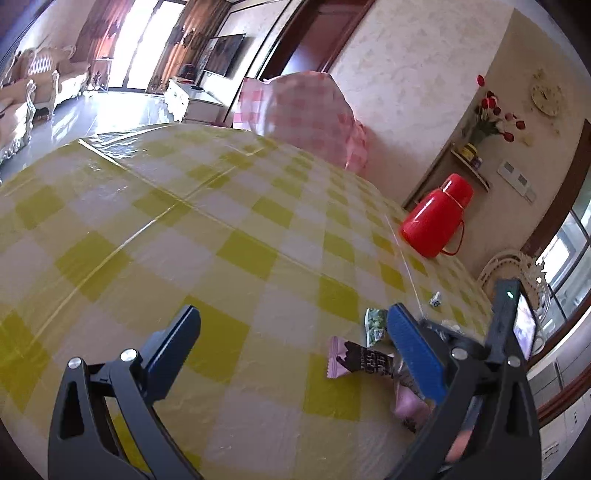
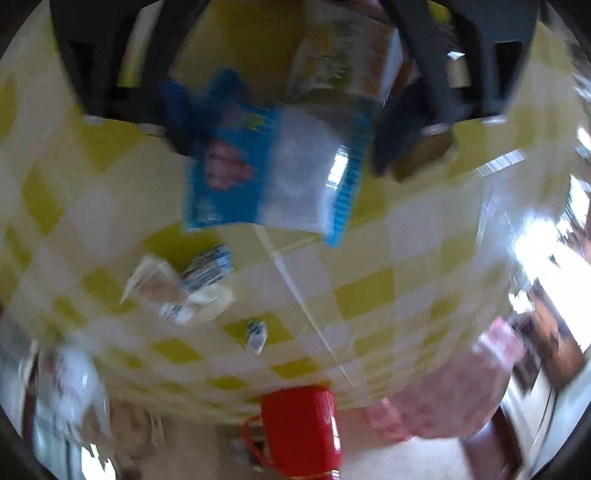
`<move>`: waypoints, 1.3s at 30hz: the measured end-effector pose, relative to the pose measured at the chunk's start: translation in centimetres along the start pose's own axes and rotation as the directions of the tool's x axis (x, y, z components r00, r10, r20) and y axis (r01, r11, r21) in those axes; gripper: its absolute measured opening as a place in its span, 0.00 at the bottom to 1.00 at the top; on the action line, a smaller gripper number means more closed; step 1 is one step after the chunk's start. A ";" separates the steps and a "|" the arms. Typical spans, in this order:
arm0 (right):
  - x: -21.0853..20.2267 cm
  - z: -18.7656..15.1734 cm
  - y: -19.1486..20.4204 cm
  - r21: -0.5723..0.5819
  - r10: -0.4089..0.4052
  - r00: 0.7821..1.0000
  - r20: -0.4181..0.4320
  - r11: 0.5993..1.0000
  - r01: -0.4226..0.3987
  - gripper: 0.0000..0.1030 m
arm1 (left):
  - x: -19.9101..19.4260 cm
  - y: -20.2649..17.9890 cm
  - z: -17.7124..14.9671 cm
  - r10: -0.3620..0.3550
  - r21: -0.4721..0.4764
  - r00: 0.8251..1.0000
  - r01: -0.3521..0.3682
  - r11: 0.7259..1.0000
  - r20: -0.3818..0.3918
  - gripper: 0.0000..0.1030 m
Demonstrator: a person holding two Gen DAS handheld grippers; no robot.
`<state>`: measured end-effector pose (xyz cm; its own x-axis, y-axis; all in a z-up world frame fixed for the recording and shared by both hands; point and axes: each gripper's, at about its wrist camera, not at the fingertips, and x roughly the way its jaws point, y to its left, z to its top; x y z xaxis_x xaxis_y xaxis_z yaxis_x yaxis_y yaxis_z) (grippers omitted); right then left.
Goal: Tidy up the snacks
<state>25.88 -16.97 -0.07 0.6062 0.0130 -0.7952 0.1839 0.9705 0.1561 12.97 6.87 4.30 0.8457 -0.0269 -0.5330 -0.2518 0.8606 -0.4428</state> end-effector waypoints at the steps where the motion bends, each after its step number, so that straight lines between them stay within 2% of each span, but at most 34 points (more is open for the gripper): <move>1: -0.6 -0.4 -1.1 0.000 0.022 1.000 -0.003 1.000 -0.022 0.55 | 0.1 0.0 0.1 -0.001 0.008 1.000 0.001 1.000 -0.003 0.98; 3: -2.3 -1.7 -3.6 -0.002 0.041 0.999 -0.002 0.999 -0.041 0.53 | 0.3 -0.2 0.1 -0.007 0.023 1.000 0.007 1.000 -0.012 0.98; 6: -5.7 -5.4 -7.6 -0.009 0.100 0.995 -0.005 0.995 -0.100 0.52 | 0.9 -1.0 -0.2 -0.056 0.063 0.997 0.059 0.996 -0.060 0.98; 9: -8.5 -9.2 -9.5 -0.050 0.146 0.989 -0.009 0.988 -0.146 0.52 | 1.8 -2.4 -1.0 -0.103 0.111 0.984 0.120 0.987 -0.145 0.98; 11: -11.1 -12.4 -10.1 -0.095 0.185 0.983 -0.013 0.978 -0.185 0.52 | 2.2 -3.7 -1.8 -0.136 0.154 0.966 0.173 0.973 -0.221 0.98; 13: -12.7 -14.7 -10.7 -0.101 0.224 0.974 -0.012 0.969 -0.224 0.52 | 1.9 -5.4 -2.8 -0.168 0.222 0.948 0.232 0.947 -0.272 0.98; 15: -13.6 -15.6 -11.2 -0.083 0.251 0.968 -0.012 0.964 -0.251 0.52 | 1.4 -7.3 -4.1 -0.178 0.320 0.933 0.280 0.905 -0.312 0.98; 16: -14.3 -16.1 -11.5 -0.073 0.268 0.963 -0.006 0.961 -0.268 0.51 | 1.2 -8.5 -5.2 -0.162 0.404 0.931 0.292 0.867 -0.327 0.98; 19: -14.9 -16.5 -11.8 -0.059 0.286 0.958 0.001 0.957 -0.285 0.47 | 1.6 -11.1 -8.4 -0.056 0.611 0.945 0.253 0.750 -0.323 0.98; 20: -14.9 -16.5 -11.9 -0.056 0.286 0.958 -0.001 0.957 -0.286 0.47 | 2.0 -11.4 -8.9 -0.044 0.624 0.941 0.257 0.738 -0.335 0.98; 21: -15.0 -16.6 -11.8 -0.065 0.282 0.959 0.001 0.957 -0.281 0.47 | 2.2 -11.5 -8.9 -0.053 0.618 0.935 0.273 0.737 -0.350 0.98; 22: -15.0 -16.5 -11.6 -0.074 0.275 0.961 0.001 0.959 -0.274 0.47 | 2.4 -11.5 -8.8 -0.073 0.598 0.930 0.290 0.747 -0.360 0.98; 23: -15.0 -16.4 -11.4 -0.082 0.269 0.963 0.002 0.960 -0.268 0.47 | 2.8 -11.4 -8.7 -0.067 0.591 0.926 0.292 0.752 -0.372 0.98; 24: -15.0 -16.5 -11.3 -0.085 0.266 0.964 0.000 0.961 -0.265 0.47 | 3.3 -11.4 -9.0 -0.047 0.589 0.914 0.299 0.751 -0.403 0.98; 25: -14.9 -16.5 -11.3 -0.088 0.261 0.965 -0.005 0.961 -0.260 0.48 | 4.0 -11.6 -9.6 -0.035 0.585 0.889 0.330 0.741 -0.457 0.96; 26: -14.9 -16.5 -11.4 -0.088 0.255 0.967 -0.008 0.963 -0.255 0.49 | 4.1 -11.8 -9.9 -0.028 0.596 0.884 0.338 0.728 -0.467 0.96; 27: -14.7 -16.5 -11.4 -0.085 0.241 0.970 -0.015 0.967 -0.242 0.56 | 4.0 -12.1 -10.2 -0.028 0.607 0.884 0.342 0.717 -0.466 0.94; 28: -14.5 -16.5 -11.3 -0.087 0.227 0.974 -0.026 0.970 -0.228 0.65 | 3.9 -12.5 -10.6 -0.016 0.631 0.884 0.346 0.695 -0.468 0.92; 29: -14.5 -16.5 -11.1 -0.094 0.229 0.973 -0.027 0.968 -0.230 0.68 | 3.9 -13.0 -11.1 0.000 0.657 0.888 0.341 0.672 -0.460 0.90; 30: -14.4 -16.5 -11.0 -0.101 0.219 0.975 -0.030 0.970 -0.221 0.80 | 4.0 -13.3 -11.4 0.011 0.676 0.892 0.334 0.657 -0.452 0.84; 31: -14.5 -16.5 -10.8 -0.111 0.200 0.979 -0.027 0.973 -0.202 0.84 | 3.9 -13.8 -11.6 -0.006 0.682 0.892 0.351 0.641 -0.453 0.72; 32: -14.4 -16.6 -10.6 -0.120 0.189 0.982 -0.026 0.974 -0.190 0.84 | 3.9 -14.2 -11.7 -0.017 0.686 0.892 0.360 0.632 -0.452 0.65; 34: -14.2 -16.7 -10.4 -0.132 0.179 0.983 -0.035 0.974 -0.182 0.84 | 3.5 -14.7 -12.0 -0.039 0.696 0.888 0.386 0.606 -0.459 0.27; 36: -14.1 -16.7 -10.1 -0.145 0.158 0.987 -0.032 0.976 -0.161 0.84 | 3.0 -14.9 -12.3 -0.033 0.706 0.883 0.395 0.587 -0.468 0.21; 39: -13.7 -16.6 -9.1 -0.168 0.115 0.993 -0.030 0.979 -0.119 0.84 | 2.9 -14.2 -11.6 -0.044 0.661 0.863 0.418 0.624 -0.504 0.19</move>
<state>3.08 -21.97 -0.27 0.6000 0.1320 -0.7890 -0.0223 0.9887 0.1485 13.52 -11.30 0.68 0.5035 -0.3172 -0.8037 0.5072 0.8615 -0.0223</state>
